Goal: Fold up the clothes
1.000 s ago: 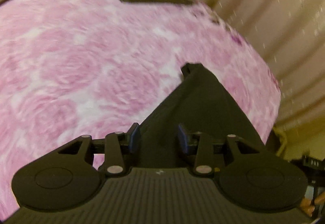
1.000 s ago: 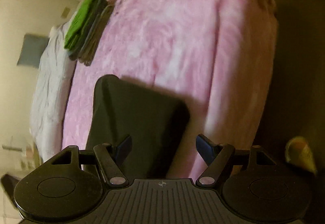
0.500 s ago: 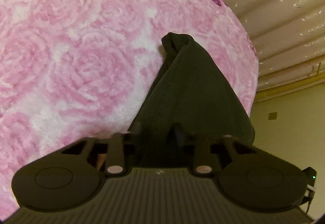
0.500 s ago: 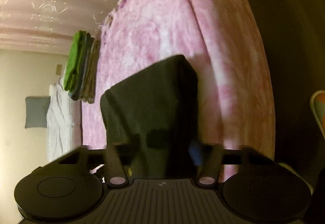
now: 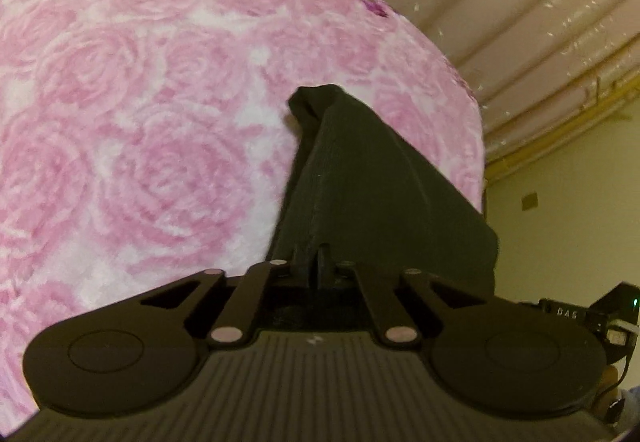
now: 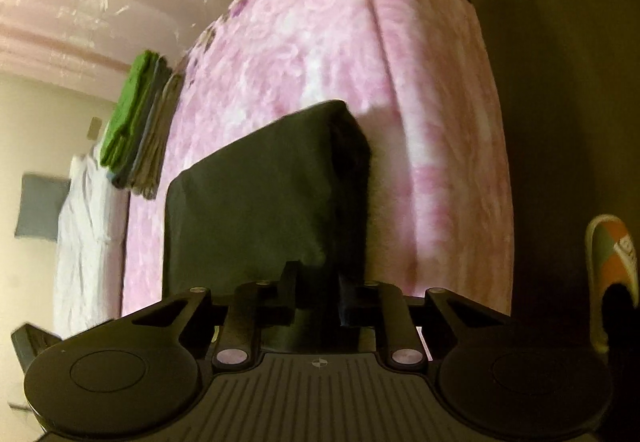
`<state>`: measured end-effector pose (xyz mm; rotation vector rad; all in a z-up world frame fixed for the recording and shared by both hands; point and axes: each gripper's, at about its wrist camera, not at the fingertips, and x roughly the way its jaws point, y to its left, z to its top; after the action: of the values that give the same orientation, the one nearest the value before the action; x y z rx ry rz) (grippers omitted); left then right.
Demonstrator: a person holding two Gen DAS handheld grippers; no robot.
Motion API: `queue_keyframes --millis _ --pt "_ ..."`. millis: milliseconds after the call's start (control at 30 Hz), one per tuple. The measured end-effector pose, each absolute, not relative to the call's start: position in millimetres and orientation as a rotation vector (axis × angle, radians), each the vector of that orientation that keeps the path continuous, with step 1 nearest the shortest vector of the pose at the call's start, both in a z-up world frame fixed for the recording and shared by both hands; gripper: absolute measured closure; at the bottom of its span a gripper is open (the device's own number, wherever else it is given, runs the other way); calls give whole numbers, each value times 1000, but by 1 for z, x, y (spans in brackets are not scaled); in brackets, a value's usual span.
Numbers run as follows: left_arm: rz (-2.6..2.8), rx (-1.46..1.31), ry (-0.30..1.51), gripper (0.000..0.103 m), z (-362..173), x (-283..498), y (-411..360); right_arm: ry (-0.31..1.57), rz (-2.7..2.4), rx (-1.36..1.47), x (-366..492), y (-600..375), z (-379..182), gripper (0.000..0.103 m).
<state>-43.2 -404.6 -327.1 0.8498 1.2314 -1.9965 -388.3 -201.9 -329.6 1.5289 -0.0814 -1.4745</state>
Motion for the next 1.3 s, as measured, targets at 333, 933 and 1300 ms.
queue_keyframes --millis 333,933,1300 --pt "-1992 783 1428 95 -356 -81 -471 -212 -1561 1513 -416 -236 -338 57" --pt "-2093 879 927 87 -303 -94 -398 330 -1567 983 -348 -249 -277 78" --pt "-1864 821 1062 98 -309 -44 -321 660 -1124 960 -278 -215 -302 78"
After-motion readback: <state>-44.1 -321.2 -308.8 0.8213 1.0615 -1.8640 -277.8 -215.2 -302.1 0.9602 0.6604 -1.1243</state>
